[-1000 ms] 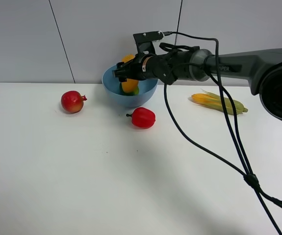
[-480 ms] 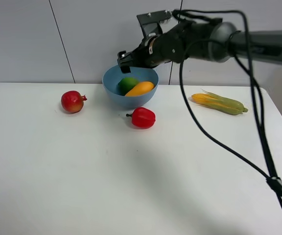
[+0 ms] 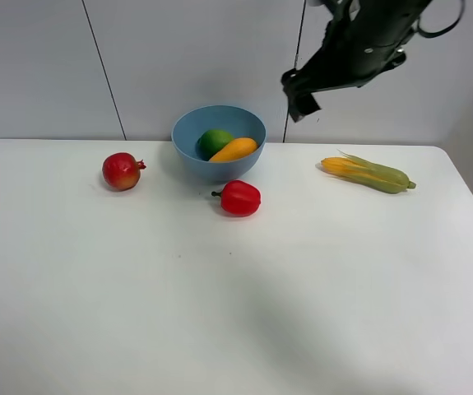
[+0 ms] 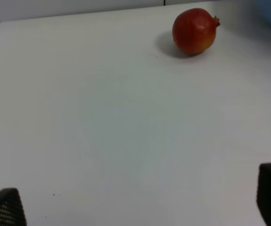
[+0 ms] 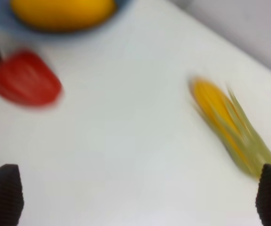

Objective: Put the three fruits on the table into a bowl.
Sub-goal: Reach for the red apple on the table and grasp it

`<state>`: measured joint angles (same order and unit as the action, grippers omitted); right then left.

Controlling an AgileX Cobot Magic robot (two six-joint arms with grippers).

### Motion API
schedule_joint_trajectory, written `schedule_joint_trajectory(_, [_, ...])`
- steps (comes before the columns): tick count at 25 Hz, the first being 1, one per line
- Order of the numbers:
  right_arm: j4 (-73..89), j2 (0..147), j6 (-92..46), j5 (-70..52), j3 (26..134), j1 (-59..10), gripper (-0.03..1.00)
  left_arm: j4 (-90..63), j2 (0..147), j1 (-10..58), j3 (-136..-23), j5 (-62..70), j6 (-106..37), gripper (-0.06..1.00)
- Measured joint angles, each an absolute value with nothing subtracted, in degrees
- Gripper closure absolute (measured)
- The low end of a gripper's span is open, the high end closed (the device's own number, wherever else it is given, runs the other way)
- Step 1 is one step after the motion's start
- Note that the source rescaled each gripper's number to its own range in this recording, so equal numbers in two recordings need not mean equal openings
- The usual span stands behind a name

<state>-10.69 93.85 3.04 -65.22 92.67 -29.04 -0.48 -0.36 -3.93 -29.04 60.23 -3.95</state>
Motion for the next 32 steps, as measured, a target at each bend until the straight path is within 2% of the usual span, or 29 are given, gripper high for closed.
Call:
schedule_joint_trajectory(6, [-6.91, 89.93, -3.11, -69.40, 92.67, -17.30, -0.03, -0.48, -0.36, -3.93, -29.04, 60.23, -3.95, -0.06])
schedule_joint_trajectory(13, [-5.38, 80.87, -3.34, -69.45, 91.64, -9.61, -0.03, -0.48, -0.36, -3.93, -29.04, 60.23, -3.95, -0.06])
schedule_joint_trajectory(19, [-2.80, 65.98, -2.44, -69.55, 79.69, -4.09, -0.03, -0.48, -0.36, -3.93, -29.04, 60.23, -3.95, -0.06])
schedule_joint_trajectory(25, [-2.19, 47.20, -0.56, -69.60, 65.83, -3.39, -0.03, -0.48, -0.36, -3.93, -29.04, 60.23, -3.95, -0.06])
schedule_joint_trajectory(32, [-2.19, 25.07, 3.19, -69.49, 48.96, 0.50, -0.03, -0.48, -0.36, -3.93, -29.04, 60.23, -3.95, -0.06])
